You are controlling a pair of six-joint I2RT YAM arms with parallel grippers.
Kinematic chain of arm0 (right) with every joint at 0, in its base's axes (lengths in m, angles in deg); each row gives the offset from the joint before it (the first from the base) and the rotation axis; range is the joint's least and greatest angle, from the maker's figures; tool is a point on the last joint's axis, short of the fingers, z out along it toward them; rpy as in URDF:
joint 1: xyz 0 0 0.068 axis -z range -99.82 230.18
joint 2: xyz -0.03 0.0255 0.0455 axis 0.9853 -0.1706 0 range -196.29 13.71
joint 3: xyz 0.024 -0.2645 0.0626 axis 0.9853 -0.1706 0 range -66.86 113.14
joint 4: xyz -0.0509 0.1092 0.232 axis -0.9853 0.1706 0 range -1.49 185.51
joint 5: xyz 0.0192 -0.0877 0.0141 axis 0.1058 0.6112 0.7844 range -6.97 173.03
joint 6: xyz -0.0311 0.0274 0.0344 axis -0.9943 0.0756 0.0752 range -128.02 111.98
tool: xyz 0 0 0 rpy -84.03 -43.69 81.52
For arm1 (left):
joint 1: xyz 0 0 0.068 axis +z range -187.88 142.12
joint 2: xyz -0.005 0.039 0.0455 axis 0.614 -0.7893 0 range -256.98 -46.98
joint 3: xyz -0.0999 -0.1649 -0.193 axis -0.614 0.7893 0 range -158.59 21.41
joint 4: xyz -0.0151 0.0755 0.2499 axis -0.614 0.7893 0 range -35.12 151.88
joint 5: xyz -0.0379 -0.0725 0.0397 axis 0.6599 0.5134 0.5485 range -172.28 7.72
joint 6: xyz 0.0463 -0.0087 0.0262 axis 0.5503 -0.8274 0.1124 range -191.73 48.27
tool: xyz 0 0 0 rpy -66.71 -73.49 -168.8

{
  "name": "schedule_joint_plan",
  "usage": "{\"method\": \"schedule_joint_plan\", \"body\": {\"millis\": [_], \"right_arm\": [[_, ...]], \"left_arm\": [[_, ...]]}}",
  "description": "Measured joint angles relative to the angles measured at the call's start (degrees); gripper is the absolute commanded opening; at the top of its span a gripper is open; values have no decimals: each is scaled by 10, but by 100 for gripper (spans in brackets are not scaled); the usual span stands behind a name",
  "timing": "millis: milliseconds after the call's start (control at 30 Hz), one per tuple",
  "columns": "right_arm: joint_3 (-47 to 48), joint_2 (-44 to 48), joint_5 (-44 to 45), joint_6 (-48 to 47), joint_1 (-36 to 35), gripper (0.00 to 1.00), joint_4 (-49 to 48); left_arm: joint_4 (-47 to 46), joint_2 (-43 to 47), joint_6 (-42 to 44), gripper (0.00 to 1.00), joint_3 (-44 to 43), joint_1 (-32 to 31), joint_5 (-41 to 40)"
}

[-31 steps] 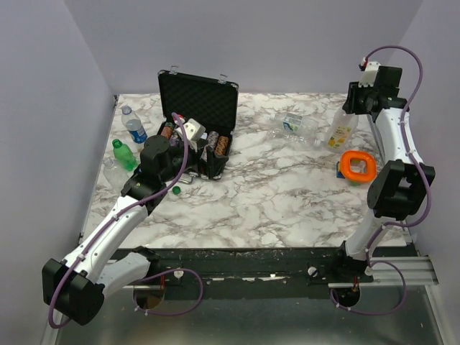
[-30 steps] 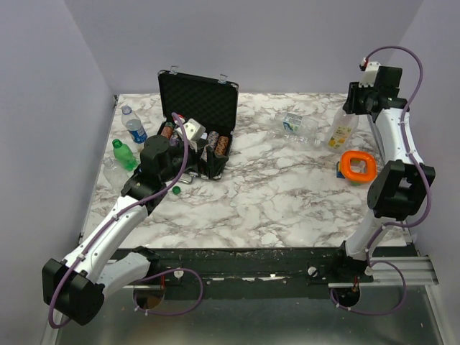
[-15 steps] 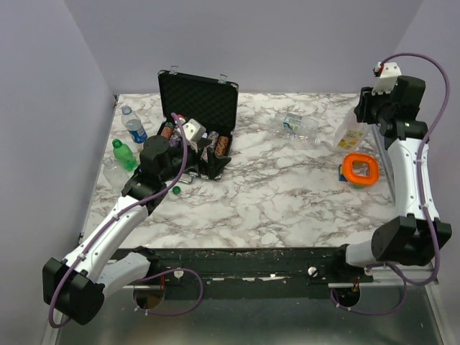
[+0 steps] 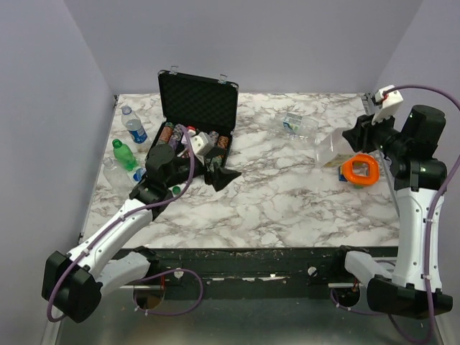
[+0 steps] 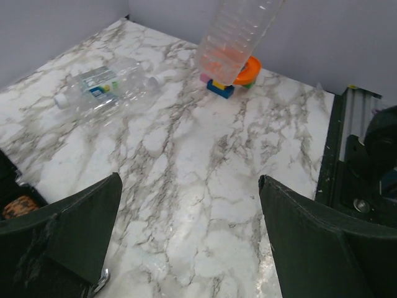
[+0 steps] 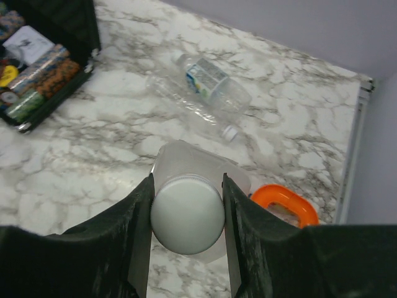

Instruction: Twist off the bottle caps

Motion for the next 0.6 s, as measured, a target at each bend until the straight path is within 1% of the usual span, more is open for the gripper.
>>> {"method": "schedule_joint_plan", "body": {"millis": [133,267,367,500,600], "right_arm": [[-20,30,-101,-7,0,13,35],[-77,37,-207,-6,-4,13,56],[-122,33,-258,-8,-13,13,59],[-154,34,-321,-33,-24,13,68],[-166,39,-362,-63,-31,13,73]], "left_arm": [[2,0,48,99,-1,-61,7],[16,-1,122,99,-3,-142,-8],[17,-12,153,99,-9,-181,-21],[-5,-53,143,99,-16,-194,-17],[-38,-86,107,99,-16,-193,5]]}}
